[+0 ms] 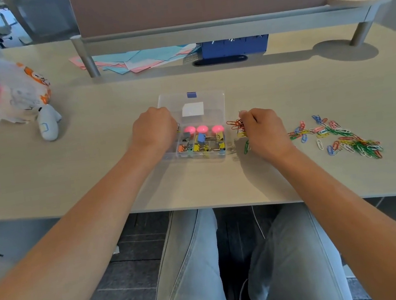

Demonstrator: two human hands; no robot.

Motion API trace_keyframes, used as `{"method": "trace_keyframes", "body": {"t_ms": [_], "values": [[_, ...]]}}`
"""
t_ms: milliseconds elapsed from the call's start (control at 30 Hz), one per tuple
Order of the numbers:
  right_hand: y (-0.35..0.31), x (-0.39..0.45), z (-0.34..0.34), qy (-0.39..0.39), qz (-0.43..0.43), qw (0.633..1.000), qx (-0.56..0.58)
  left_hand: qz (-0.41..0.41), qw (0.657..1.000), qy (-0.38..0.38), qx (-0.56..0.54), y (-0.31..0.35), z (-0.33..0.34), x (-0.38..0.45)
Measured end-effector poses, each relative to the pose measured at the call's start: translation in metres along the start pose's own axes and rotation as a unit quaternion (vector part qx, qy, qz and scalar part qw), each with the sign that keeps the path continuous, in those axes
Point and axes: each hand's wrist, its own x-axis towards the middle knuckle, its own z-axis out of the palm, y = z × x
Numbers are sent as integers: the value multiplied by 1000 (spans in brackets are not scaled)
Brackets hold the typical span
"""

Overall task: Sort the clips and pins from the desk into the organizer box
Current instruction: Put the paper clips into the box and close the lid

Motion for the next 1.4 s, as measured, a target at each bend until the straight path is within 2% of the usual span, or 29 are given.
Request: {"method": "trace_keyframes", "body": {"t_ms": [200, 500, 1000, 1400], "values": [[1, 0, 0, 3, 2, 1000, 3, -2, 1000, 6, -2, 1, 1, 3], [2, 1, 0, 5, 2, 1000, 0, 36, 998, 60, 6, 0, 9, 0], [0, -1, 0, 4, 6, 1000, 4, 71, 994, 83, 16, -7, 1, -10], [-3, -4, -2, 1, 9, 1000, 0, 88, 990, 111, -23, 3, -19, -15]]}}
